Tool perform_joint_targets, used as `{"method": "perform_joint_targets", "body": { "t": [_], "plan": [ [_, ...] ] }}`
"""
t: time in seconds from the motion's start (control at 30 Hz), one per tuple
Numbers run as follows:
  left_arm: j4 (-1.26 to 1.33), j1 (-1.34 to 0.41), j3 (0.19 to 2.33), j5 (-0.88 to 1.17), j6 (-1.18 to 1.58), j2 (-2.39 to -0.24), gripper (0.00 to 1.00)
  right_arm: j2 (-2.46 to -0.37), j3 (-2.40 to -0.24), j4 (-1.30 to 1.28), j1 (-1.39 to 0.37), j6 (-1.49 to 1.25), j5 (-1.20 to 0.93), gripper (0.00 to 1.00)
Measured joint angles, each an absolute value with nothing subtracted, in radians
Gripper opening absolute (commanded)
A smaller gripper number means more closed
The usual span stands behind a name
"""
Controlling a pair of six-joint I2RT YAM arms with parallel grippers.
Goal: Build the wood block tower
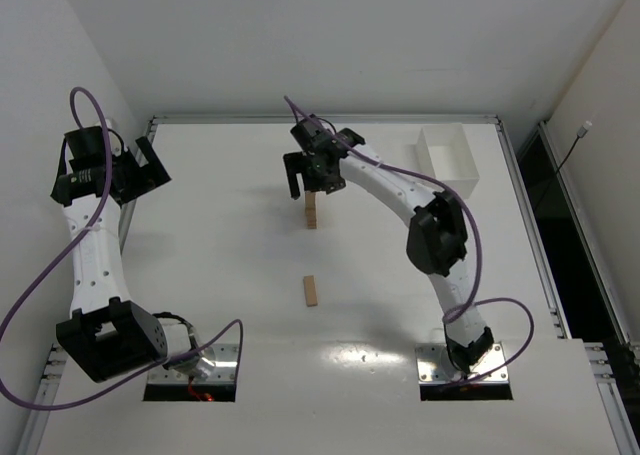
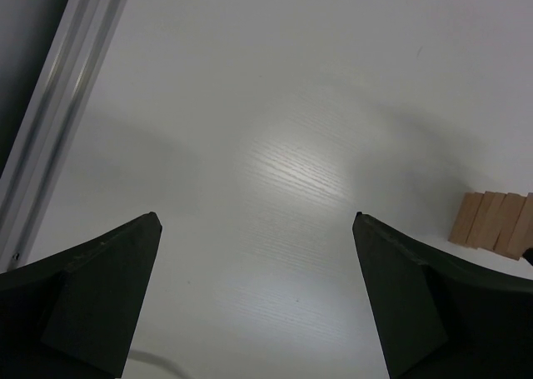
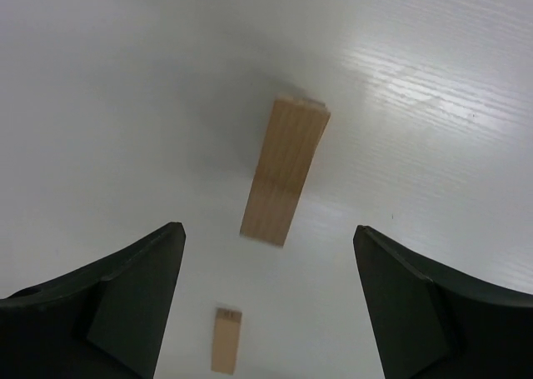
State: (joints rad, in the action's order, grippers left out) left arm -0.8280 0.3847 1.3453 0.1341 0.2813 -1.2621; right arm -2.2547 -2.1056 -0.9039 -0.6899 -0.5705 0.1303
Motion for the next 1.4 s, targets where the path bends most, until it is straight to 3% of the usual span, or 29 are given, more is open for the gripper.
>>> {"method": "perform_joint_targets", "body": {
  "t": [0.4, 0.5, 0.67, 0.83, 0.93, 1.13, 1.4],
  "plan": [
    [-0.821, 0.385, 1.273, 0.191, 0.26, -1.189, 1.0, -1.499, -1.402, -0.669, -0.718, -0.122, 0.073, 0.84],
    [-0.82, 0.379, 1.266, 0.2, 0.251, -1.187, 1.0, -1.401, -1.238, -0.64, -0.596, -0.047, 0.113, 0.84],
    [-0.812, 0.364, 1.265, 0.211, 0.247, -1.187, 1.0, -1.382, -0.983, -0.612, -0.231, -0.018, 0.241, 0.84],
    [-0.796, 0.339, 1.265, 0.212, 0.247, -1.198, 1.0, -1.381, -0.893, -0.61, 0.078, -0.014, 0.303, 0.84],
    [-0.792, 0.331, 1.265, 0.212, 0.247, -1.207, 1.0, -1.352, -0.893, -0.606, 0.179, 0.005, 0.289, 0.85],
    [-0.789, 0.315, 1.265, 0.211, 0.247, -1.223, 1.0, -1.267, -0.924, -0.651, 0.086, 0.091, -0.01, 0.8],
    [-0.783, 0.315, 1.265, 0.211, 0.24, -1.224, 1.0, -1.218, -0.936, -0.723, -0.465, 0.294, -0.356, 0.74]
  ]
}}
